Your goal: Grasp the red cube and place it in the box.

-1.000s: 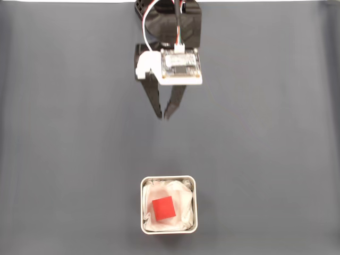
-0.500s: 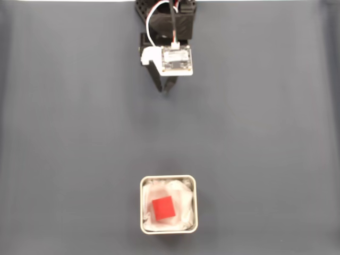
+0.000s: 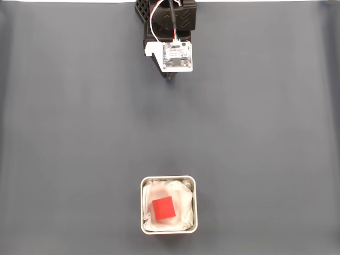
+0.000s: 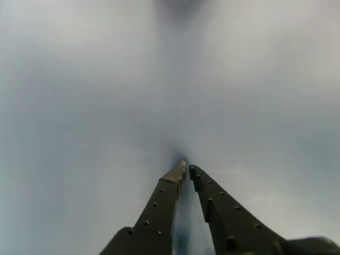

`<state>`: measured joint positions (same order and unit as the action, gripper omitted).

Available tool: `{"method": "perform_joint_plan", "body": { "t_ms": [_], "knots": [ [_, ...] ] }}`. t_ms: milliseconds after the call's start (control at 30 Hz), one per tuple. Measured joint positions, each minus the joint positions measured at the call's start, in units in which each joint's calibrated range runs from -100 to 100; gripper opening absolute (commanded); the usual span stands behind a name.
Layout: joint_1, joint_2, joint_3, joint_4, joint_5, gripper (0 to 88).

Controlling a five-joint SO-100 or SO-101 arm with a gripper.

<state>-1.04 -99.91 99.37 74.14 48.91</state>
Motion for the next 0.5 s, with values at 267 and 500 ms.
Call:
{"method": "perform_joint_plan", "body": {
  "t_ms": [267,500],
  "knots": [
    [0.7,-0.1,0.0,0.3,0.1,0.2],
    [0.7,-0.1,0.0,0.4,0.1,0.3]
  ]
}}
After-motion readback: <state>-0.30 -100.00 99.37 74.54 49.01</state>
